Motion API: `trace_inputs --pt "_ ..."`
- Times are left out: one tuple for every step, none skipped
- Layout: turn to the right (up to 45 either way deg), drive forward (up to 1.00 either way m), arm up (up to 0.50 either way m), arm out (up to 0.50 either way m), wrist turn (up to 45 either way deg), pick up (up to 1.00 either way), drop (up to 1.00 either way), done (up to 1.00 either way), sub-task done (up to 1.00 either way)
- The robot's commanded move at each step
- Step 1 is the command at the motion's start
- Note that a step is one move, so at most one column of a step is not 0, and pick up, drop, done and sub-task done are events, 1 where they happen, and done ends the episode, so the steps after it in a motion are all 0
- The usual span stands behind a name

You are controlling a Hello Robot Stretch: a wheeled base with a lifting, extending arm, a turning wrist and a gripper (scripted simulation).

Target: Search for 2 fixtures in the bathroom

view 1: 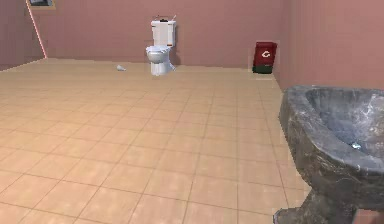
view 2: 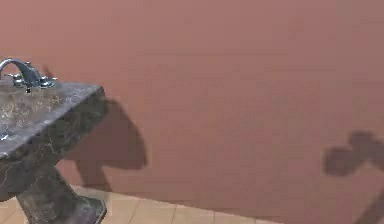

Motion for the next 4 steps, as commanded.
trace_inputs --pt "-18.0 0.00 0.00 0.00 0.0 0.00 0.00 0.00 0.00" --pt "0.0 0.40 0.00 0.00 0.0 0.00 0.00 0.00 0.00" --pt "6.0 0.00 0.00 0.00 0.0 0.00 0.00 0.00 0.00" --pt "0.0 1.00 0.00 0.00 0.0 0.00 0.00 0.00 0.00"
